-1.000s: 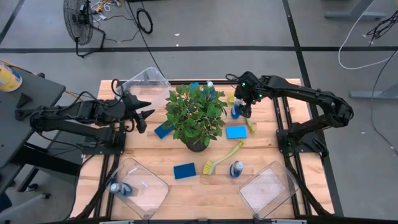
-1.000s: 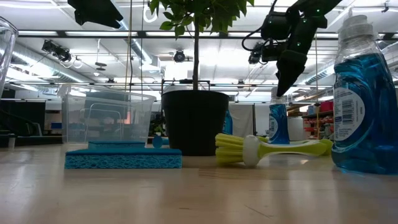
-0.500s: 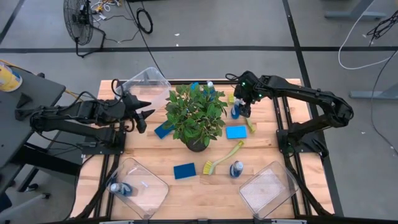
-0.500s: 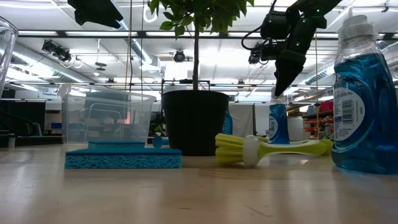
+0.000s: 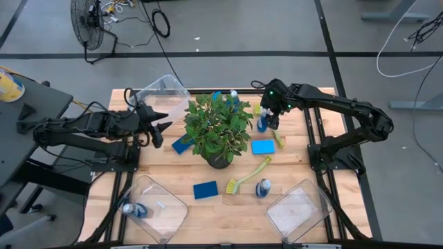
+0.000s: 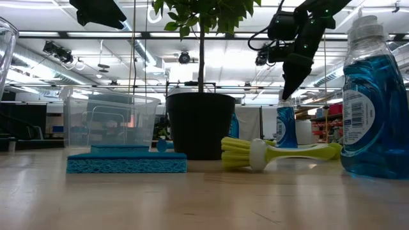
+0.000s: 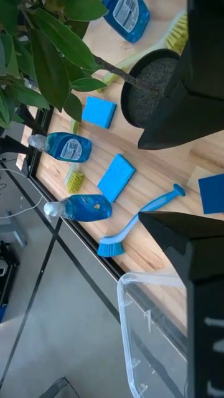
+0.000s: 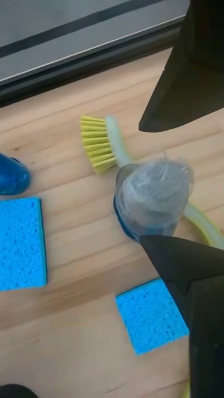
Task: Pick & Place Kitchen Sink Supplies
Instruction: Put the blue liquid soap bottle into the bottom left transparent bin
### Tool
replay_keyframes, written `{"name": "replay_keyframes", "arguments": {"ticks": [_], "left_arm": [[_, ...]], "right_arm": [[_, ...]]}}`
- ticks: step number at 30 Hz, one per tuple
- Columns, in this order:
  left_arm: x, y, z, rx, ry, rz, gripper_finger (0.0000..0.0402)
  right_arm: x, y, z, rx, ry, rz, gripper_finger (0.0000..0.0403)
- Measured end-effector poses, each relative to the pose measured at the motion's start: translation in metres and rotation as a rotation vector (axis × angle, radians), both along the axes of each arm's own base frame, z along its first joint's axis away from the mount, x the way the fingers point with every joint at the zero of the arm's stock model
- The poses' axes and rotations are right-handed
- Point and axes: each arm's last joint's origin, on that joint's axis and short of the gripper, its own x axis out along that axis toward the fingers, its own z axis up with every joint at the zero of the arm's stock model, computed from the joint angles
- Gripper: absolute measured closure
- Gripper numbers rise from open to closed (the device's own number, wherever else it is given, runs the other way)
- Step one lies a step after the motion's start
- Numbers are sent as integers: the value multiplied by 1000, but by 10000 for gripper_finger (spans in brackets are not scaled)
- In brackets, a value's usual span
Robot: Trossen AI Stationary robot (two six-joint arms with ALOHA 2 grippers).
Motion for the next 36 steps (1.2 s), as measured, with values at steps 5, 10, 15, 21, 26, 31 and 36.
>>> {"name": "replay_keyframes", "arguments": {"ticks": [5, 10, 15, 21, 26, 31, 36], "left_arm": [[0, 0, 0, 1, 1, 0, 225], [0, 0, 0, 1, 1, -1, 225], [0, 0, 0, 1, 1, 0, 225], [0, 0, 0, 1, 1, -1, 225], [0, 0, 0, 1, 0, 0, 225], [0, 0, 0, 0, 0, 0, 225], [0, 0, 0, 0, 0, 0, 225]], "right_arm": [[0, 0, 0, 3, -3, 2, 117], [0, 0, 0, 8, -6, -9, 120], [0, 0, 0, 14, -10, -25, 141], [0, 0, 0, 14, -11, -25, 183], [0, 0, 0, 14, -11, -24, 221], [1, 0, 0, 26, -23, -17, 269], [1, 1, 1, 41, -33, -35, 290]]}}
